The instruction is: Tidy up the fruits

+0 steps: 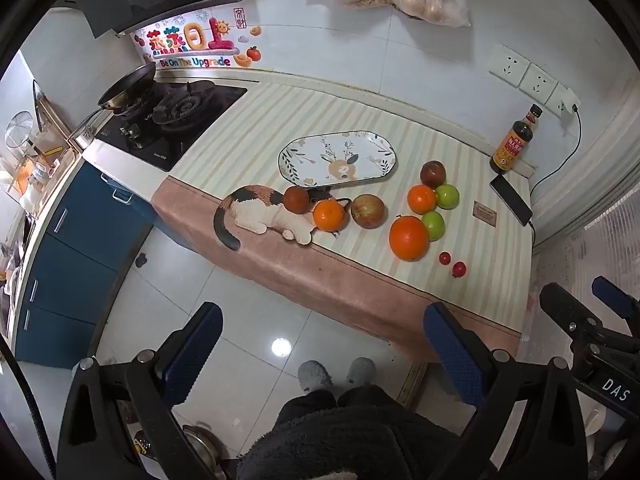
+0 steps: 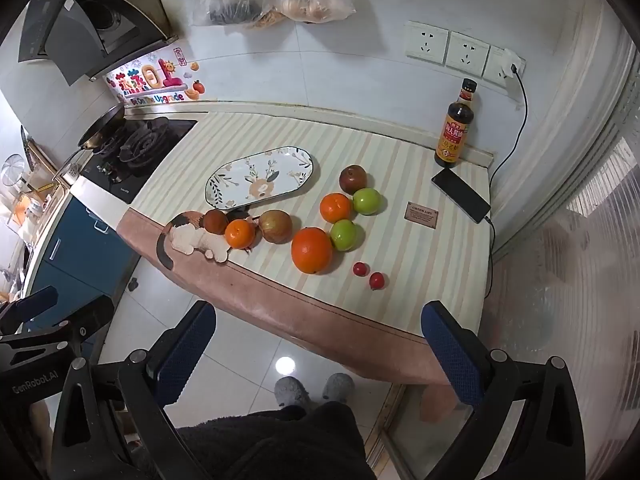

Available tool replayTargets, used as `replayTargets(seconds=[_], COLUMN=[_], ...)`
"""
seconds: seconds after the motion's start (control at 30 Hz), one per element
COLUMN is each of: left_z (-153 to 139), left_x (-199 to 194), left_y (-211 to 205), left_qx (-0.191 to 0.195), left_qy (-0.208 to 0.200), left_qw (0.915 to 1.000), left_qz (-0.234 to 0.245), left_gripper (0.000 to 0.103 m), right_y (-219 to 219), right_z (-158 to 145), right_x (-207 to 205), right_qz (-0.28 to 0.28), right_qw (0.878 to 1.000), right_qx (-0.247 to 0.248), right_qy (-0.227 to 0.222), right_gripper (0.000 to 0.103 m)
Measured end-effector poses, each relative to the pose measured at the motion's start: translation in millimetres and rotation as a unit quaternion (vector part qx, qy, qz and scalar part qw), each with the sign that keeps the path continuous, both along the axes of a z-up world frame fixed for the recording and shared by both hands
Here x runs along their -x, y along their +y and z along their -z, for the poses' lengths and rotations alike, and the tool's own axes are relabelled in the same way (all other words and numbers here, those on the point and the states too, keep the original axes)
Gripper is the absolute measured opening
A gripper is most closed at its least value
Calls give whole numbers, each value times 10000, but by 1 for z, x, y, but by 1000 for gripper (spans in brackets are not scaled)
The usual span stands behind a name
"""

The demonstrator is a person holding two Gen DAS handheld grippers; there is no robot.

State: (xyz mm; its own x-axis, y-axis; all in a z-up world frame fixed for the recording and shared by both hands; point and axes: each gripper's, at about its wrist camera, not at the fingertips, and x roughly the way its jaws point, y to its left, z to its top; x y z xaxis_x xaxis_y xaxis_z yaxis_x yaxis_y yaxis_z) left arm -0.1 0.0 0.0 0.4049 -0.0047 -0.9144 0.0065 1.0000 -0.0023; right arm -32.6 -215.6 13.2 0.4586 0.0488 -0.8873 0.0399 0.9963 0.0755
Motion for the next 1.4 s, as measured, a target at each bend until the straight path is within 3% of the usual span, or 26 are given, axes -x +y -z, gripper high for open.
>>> replayTargets(seconds=[1.4], left_z=[-4], left_x=[-3], left_y=[-4], left_qx=[-23], left_qy=[15], left_qw=[10000], left_qz=[13], left_gripper=[103], right_y=[-6], right_z=[4], right_x=[-6], right_qz=[62], right_qw=[10000], right_qx=[66], right_qy=[26], right_gripper=[103])
